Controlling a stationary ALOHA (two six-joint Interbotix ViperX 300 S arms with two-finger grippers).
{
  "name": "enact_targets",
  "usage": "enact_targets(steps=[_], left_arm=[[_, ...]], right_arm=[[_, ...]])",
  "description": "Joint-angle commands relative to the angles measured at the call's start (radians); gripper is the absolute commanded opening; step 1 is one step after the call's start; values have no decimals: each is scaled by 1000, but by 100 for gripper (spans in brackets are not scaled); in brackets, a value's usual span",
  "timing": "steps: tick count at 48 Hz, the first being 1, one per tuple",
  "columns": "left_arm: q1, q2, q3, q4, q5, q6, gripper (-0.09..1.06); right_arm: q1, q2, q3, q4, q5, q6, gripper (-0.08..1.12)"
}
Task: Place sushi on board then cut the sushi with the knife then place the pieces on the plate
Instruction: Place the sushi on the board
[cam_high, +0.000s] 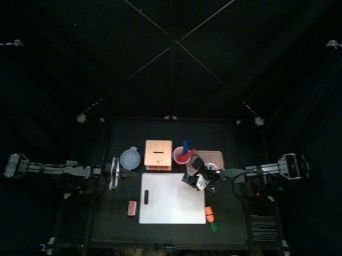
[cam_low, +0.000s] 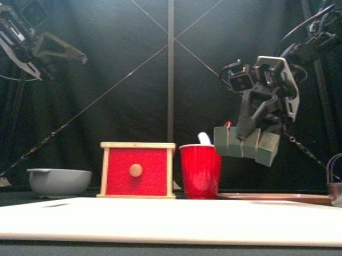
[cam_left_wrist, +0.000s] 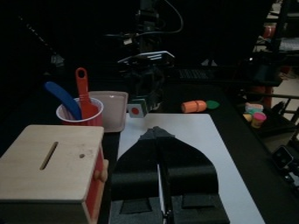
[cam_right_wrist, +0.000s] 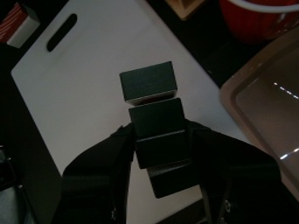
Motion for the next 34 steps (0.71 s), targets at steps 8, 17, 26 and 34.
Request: enact_targets(steps=[8,17,26,34], left_arm=[[2,3,-9,-5,-2,2,-3],[0,3,-8,-5,0,2,-3],[-6,3,-6,-9,3,-2,-3],[-9,3,-2,-26,6,-2,-3]], right_arm=[[41,66,-95,-74,20,63,57],[38,144,-169,-164,64,64,57],[55,216,-259,-255,167,89,57],[117,249,-305,-374,259,232,57]])
